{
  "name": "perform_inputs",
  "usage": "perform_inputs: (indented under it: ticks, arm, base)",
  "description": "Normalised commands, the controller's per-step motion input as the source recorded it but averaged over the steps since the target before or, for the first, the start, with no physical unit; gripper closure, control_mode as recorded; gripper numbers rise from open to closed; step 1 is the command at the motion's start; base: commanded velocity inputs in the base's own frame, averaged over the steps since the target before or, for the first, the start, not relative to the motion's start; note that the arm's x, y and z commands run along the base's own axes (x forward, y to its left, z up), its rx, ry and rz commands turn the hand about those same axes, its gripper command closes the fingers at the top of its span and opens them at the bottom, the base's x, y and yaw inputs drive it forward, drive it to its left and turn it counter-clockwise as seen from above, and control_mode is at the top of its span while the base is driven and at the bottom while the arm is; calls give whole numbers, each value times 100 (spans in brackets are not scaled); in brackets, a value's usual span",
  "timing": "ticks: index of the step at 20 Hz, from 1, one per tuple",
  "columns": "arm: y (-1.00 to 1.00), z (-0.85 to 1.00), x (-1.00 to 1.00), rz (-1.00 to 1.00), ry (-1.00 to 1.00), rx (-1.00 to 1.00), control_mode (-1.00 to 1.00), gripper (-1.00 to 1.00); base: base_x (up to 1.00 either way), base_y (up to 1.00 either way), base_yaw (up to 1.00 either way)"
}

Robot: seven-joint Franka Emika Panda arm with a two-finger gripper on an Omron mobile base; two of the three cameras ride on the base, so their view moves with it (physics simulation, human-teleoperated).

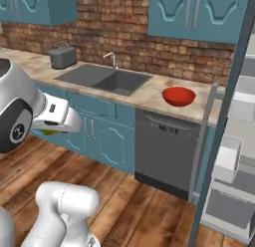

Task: Take the steak, mango, and lime from the freezer and place them in the bowl on the counter.

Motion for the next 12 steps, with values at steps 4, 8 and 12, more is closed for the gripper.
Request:
perform_inputs:
  ticks: [4,8,12]
  arm:
    - [0,0,0,0,0,0,100,100]
    - [0,0,0,0,0,0,100,100]
    - [0,0,0,0,0,0,100,100]
  base:
    - [83,31,-55]
    - [81,6,-40]
    - [71,18,-34]
